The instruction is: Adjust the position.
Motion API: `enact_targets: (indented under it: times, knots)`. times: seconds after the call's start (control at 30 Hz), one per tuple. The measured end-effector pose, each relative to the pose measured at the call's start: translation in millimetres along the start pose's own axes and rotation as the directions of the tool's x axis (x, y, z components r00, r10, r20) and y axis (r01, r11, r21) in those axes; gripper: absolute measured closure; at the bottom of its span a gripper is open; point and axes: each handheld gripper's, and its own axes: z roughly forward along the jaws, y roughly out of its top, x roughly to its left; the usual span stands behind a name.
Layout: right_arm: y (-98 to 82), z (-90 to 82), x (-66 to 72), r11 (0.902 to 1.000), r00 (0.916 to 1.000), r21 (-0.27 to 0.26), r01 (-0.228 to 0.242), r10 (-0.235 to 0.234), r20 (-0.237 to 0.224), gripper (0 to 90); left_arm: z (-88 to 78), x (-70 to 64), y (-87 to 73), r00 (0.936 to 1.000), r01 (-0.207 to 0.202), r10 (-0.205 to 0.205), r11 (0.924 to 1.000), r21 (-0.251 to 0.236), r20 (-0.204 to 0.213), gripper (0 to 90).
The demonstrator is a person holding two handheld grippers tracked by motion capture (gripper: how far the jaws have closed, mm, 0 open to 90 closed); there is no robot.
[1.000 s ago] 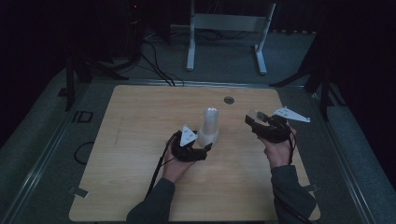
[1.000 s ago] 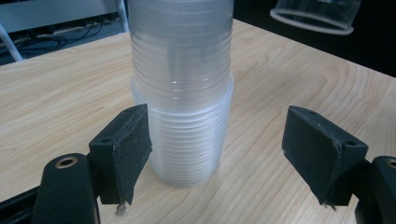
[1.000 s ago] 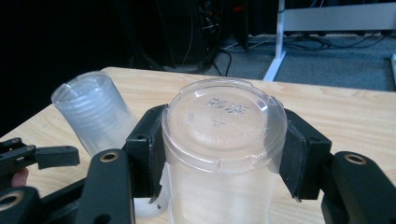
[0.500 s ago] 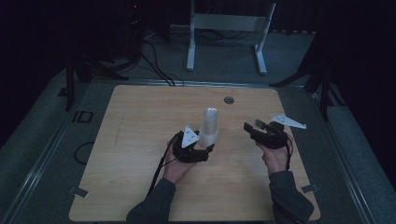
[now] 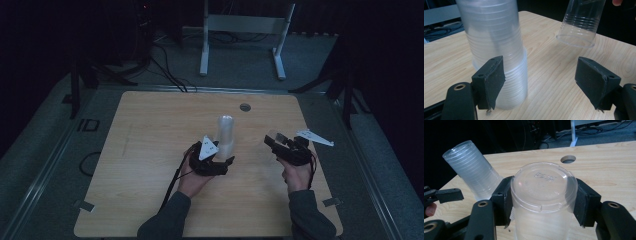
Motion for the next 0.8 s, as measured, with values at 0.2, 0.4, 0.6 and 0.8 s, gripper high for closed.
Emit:
enact_targets:
  times: [0.2, 0.4, 0.6, 0.8]
  knots:
    - [-6.5, 0.6, 0.7, 0.9995, 0.9993, 0.001, -0.031, 0.031, -0.021, 41.1, 5.0, -4.9, 1.7, 0.9998, -0.014, 0.014, 0.9999, 0.004, 0.013, 23.6]
    - [-10.1, -0.9, 1.9, 0.9975, 0.9960, -0.006, -0.071, 0.070, -0.055, 41.1, 7.2, -7.9, 2.7, 0.9994, -0.025, 0.024, 0.9997, 0.003, 0.023, 24.5]
    - [-10.5, -2.5, 4.1, 0.9970, 0.9945, -0.009, -0.077, 0.076, -0.071, 41.1, 9.8, -10.1, 2.5, 0.9991, -0.030, 0.030, 0.9995, 0.003, 0.029, 25.1]
    - [-15.3, -0.1, 4.2, 0.9968, 0.9935, 0.003, -0.079, 0.079, -0.081, 41.2, 12.2, -13.0, 3.4, 0.9986, -0.031, 0.031, 0.9995, 0.003, 0.043, 25.7]
